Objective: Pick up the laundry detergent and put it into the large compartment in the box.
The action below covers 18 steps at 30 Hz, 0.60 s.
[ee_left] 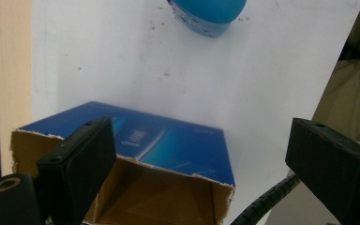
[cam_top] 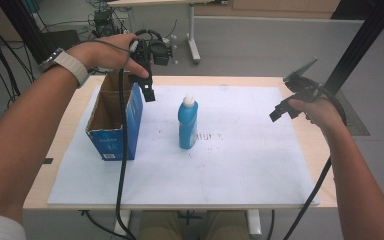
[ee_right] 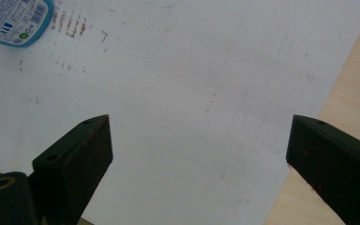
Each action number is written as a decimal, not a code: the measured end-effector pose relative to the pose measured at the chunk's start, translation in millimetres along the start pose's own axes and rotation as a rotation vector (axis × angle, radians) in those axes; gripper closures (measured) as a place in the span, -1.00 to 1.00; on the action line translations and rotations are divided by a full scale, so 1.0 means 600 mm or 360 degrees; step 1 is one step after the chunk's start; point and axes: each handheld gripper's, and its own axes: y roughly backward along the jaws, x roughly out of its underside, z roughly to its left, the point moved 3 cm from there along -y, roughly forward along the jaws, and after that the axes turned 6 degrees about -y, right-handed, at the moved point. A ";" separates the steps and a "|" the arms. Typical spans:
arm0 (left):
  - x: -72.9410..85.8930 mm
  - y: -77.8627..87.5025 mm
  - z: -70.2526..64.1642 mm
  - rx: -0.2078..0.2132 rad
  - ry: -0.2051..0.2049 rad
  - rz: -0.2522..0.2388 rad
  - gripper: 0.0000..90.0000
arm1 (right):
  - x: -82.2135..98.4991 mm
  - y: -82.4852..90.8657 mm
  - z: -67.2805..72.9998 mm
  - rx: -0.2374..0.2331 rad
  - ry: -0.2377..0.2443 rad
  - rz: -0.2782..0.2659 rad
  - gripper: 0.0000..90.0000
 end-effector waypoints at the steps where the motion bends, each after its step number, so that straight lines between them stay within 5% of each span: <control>1: -0.002 0.001 0.001 0.0012 0.0030 0.0009 -0.80 | 0.001 0.000 0.000 0.0004 0.0004 -0.0001 -0.84; 4: -0.003 0.001 0.004 0.0025 0.0079 0.0016 -0.79 | 0.003 0.000 -0.001 -0.0001 -0.0001 0.0001 -0.84; 5: -0.003 -0.001 0.012 0.0069 0.0154 0.0018 -0.79 | 0.003 0.000 -0.002 0.0004 0.0003 0.0001 -0.84; 18: 0.005 0.000 0.008 0.0081 0.0410 -0.0028 -0.73 | 0.005 0.004 -0.004 0.0010 0.0000 0.0012 -0.84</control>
